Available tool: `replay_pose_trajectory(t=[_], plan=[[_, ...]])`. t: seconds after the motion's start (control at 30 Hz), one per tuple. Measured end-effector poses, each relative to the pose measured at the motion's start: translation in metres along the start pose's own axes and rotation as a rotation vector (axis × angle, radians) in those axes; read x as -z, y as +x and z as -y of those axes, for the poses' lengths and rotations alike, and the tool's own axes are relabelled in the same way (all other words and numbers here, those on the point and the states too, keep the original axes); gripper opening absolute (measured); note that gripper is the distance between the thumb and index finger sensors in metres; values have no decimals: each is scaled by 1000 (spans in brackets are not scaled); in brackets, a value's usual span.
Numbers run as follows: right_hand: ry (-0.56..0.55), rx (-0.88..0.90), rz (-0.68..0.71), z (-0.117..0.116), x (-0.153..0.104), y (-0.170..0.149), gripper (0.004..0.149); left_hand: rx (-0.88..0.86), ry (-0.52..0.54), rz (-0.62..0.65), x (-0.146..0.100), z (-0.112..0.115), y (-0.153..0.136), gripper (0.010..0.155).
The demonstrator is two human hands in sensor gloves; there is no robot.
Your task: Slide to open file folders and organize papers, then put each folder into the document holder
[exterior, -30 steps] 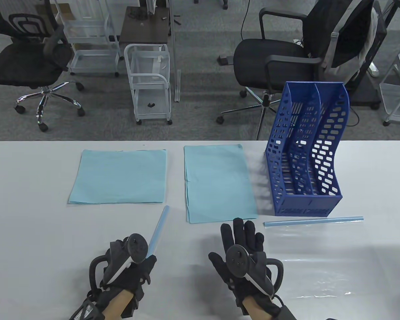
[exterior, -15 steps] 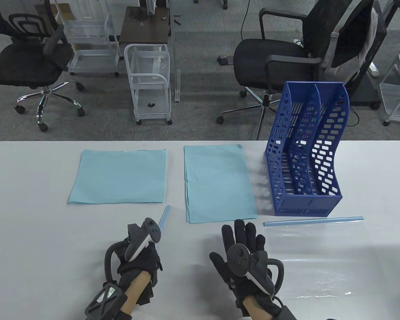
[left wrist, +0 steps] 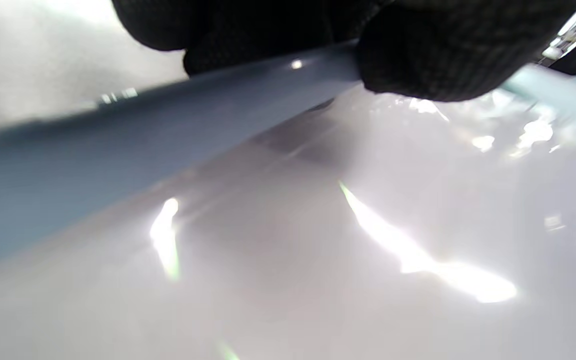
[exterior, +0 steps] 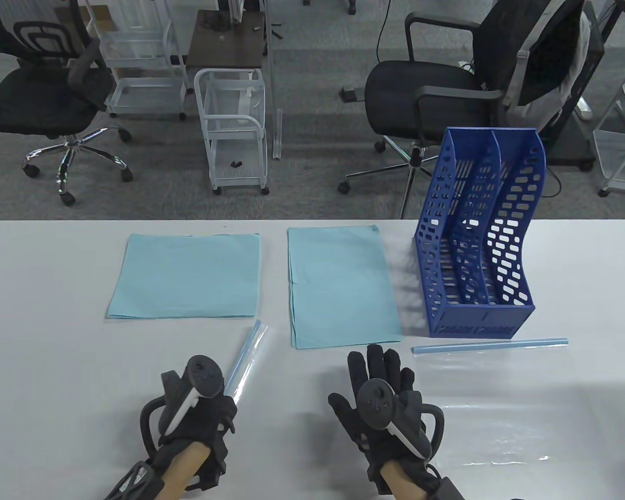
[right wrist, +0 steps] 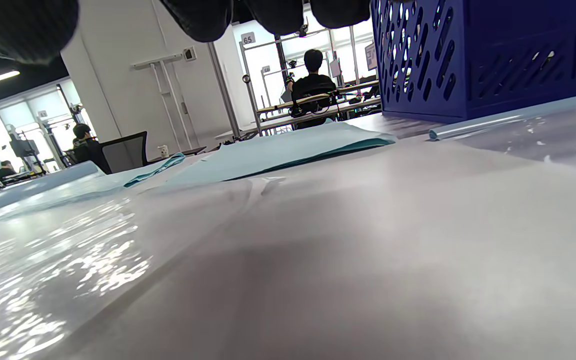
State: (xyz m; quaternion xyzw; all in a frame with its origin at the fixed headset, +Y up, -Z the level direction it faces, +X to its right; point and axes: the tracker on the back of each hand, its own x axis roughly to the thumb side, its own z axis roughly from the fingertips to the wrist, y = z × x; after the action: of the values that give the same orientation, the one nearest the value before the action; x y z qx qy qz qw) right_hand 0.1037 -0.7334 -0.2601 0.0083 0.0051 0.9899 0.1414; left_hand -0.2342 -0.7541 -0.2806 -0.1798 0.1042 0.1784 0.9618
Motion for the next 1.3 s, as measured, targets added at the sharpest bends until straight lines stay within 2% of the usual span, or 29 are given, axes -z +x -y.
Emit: replay_pose_trajectory(t=[0.1, 0.17, 0.23, 0.3, 0.43, 0.53, 0.6, 0.7, 0.83, 0.93, 1.07, 1.2, 1.3], plan=[[-15, 67, 18, -2, 0, 1, 83, -100, -38, 201, -8, -12, -11, 49], [-47, 136, 27, -1, 0, 1, 86, -108, -14, 334, -13, -16, -13, 49], [-56, 235, 42, -1, 2, 0, 88, -71, 59, 465, -19, -18, -10, 49], [-48, 321, 42, -3, 3, -2, 88, -26, 126, 542, -22, -17, -5, 49], [-19, 390, 42, -6, 9, -7, 88, 9, 169, 691, -30, -10, 9, 49], [-27, 488, 45, -6, 11, -9, 83, 44, 185, 759, -37, -7, 17, 48], [-32, 556, 37, -4, 12, -11, 74, 48, 172, 778, -39, -6, 20, 48], [-46, 718, 27, -4, 11, -14, 42, 57, 181, 770, -43, -7, 20, 48], [-62, 749, 52, -3, 7, -8, 40, 45, 215, 743, -45, -6, 18, 52], [-46, 739, 92, -7, 3, 5, 40, -13, 180, 740, -45, -4, 22, 63], [-38, 678, 133, -12, 0, 21, 40, -115, 116, 723, -43, -3, 24, 50], [-24, 709, 127, -14, 1, 21, 40, -158, 91, 673, -43, -6, 15, 48], [-34, 754, 102, -12, 3, 13, 40, -137, 113, 627, -44, -12, 8, 48]])
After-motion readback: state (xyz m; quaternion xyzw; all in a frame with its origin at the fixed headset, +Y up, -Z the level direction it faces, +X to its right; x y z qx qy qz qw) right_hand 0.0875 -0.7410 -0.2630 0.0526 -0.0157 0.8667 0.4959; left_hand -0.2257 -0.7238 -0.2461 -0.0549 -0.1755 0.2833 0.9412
